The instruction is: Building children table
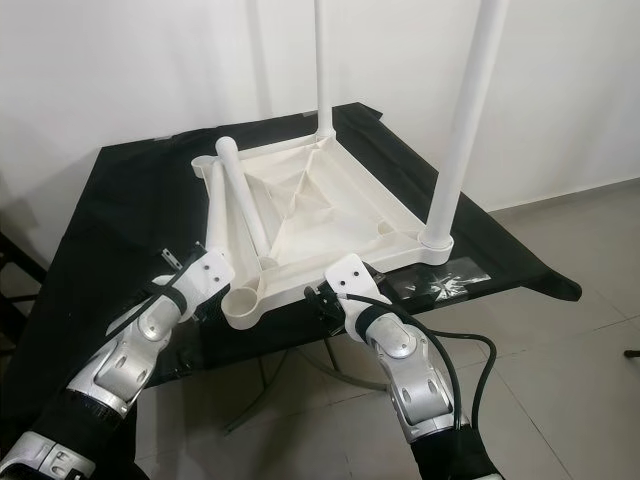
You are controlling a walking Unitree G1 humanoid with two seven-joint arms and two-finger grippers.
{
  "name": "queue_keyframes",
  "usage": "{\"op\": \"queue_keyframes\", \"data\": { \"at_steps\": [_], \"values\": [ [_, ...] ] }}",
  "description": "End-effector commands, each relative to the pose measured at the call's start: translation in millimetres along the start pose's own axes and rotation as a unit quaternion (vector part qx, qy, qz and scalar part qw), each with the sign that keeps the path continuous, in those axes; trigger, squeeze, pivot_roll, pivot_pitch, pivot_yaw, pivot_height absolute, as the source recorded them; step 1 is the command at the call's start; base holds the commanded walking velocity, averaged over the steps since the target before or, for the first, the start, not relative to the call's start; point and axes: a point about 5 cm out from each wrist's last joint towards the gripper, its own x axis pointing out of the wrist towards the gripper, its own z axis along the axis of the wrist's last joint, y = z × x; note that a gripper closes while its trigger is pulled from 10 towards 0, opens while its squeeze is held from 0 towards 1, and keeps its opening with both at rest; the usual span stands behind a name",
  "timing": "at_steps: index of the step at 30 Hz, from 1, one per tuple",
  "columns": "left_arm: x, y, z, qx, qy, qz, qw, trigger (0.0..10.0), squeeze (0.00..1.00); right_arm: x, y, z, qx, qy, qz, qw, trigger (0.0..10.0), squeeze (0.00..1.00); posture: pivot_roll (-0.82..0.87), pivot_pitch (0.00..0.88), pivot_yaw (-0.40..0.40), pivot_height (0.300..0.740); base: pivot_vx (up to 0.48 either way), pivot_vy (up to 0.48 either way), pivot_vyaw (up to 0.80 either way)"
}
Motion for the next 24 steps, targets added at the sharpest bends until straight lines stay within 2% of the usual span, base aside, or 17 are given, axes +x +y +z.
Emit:
{"op": "queue_keyframes", "data": {
  "at_steps": [1, 4, 5, 6, 7, 14, 19, 24],
  "values": [
    [1.2, 1.8, 1.1, 0.004, -0.009, 0.012, 1.000, 10.0, 1.00, 1.7, 4.6, 3.0, -0.002, -0.001, 0.006, 1.000, 10.0, 0.00, -0.09, 0.000, 0.076, 0.740, 0.000, 0.000, 0.00],
    [1.9, 5.2, 6.9, 0.023, -0.028, 0.030, 0.999, 10.0, 1.00, 1.3, 4.8, 3.0, -0.002, -0.001, 0.006, 1.000, 10.0, 0.00, -0.09, 0.000, 0.074, 0.740, 0.000, 0.000, 0.00],
    [2.4, 6.1, 9.0, 0.027, -0.033, 0.034, 0.999, 10.0, 0.20, 1.2, 4.8, 3.1, -0.001, -0.001, 0.007, 1.000, 10.0, 0.00, -0.09, 0.000, 0.074, 0.740, 0.000, 0.000, 0.00],
    [2.4, 6.1, 9.0, 0.027, -0.033, 0.034, 0.999, 10.0, 0.20, 1.2, 4.8, 3.1, -0.001, -0.001, 0.007, 1.000, 10.0, 0.00, -0.09, 0.000, 0.074, 0.740, 0.000, 0.000, 0.00],
    [3.2, 6.9, 10.8, 0.034, -0.036, 0.037, 0.998, 10.0, 0.00, 1.2, 4.9, 3.2, -0.001, -0.001, 0.007, 1.000, 10.0, 0.00, -0.09, 0.000, 0.074, 0.740, 0.000, 0.000, 0.00],
    [7.6, 5.2, 12.4, 0.062, -0.037, 0.041, 0.997, 10.0, 0.00, 1.0, 5.1, 3.4, -0.001, -0.002, 0.007, 1.000, 10.0, 0.00, -0.09, 0.000, 0.074, 0.740, 0.000, 0.000, 0.00],
    [11.8, -2.1, 9.5, 0.101, -0.035, 0.025, 0.994, 10.0, 0.00, 0.6, 4.3, 4.2, -0.001, -0.002, 0.005, 1.000, 10.0, 0.00, -0.09, 0.000, 0.076, 0.740, 0.000, 0.000, 0.00],
    [14.5, -4.4, 6.1, 0.113, -0.029, 0.020, 0.993, 10.0, 0.00, 0.6, 4.1, 4.5, 0.000, -0.003, 0.004, 1.000, 10.0, 0.00, -0.09, 0.000, 0.077, 0.740, 0.000, 0.000, 0.00]
  ]
}}
